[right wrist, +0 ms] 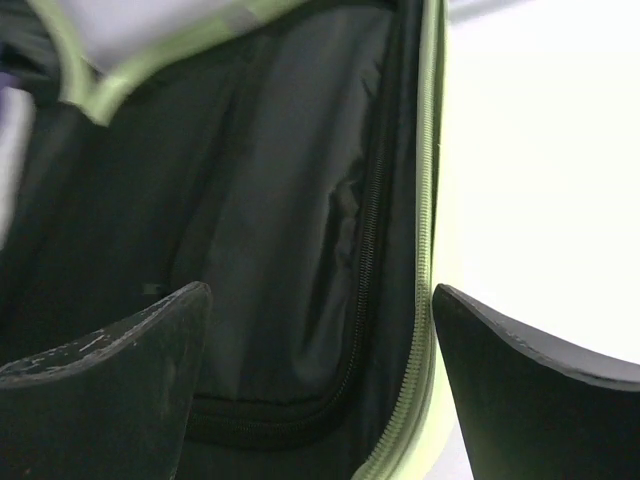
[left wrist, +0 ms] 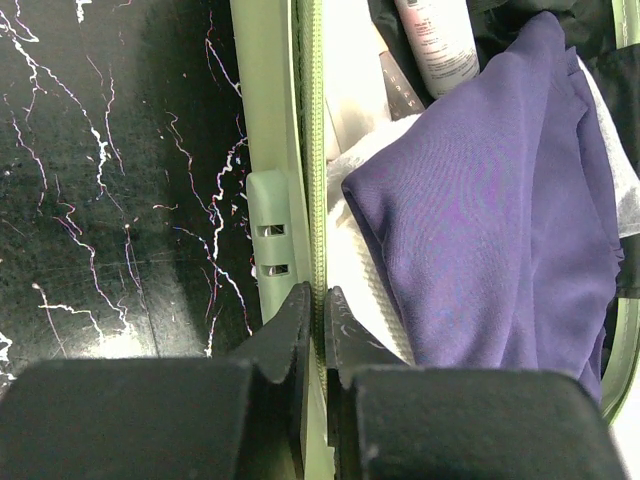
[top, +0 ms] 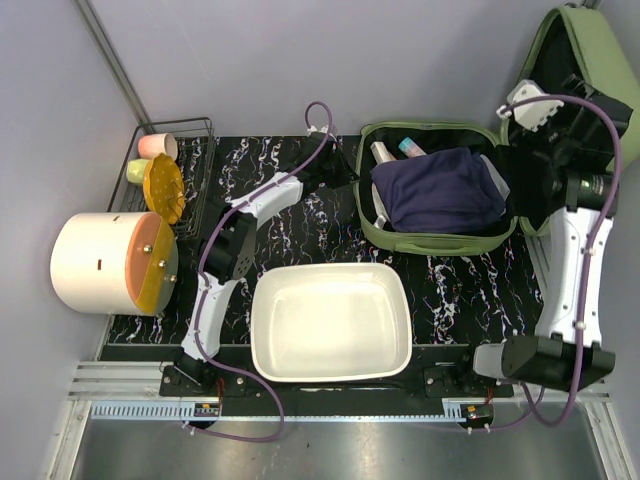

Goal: Open, take out, and arrange the luggage

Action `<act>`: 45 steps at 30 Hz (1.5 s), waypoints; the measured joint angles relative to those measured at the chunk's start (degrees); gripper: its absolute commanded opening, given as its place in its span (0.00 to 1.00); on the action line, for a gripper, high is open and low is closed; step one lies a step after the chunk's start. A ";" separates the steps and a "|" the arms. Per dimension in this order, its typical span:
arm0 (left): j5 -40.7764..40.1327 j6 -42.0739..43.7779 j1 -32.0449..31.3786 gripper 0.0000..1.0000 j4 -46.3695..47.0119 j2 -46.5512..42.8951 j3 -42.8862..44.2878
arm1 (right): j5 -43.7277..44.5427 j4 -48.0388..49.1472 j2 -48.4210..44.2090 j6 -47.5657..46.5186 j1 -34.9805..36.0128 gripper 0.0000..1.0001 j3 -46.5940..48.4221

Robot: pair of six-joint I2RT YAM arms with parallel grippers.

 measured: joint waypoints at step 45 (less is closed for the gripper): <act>-2.67 -2.80 7.91 0.16 1.51 -12.28 -16.20 | -17.09 -28.87 0.85 0.68 -1.07 1.00 -2.78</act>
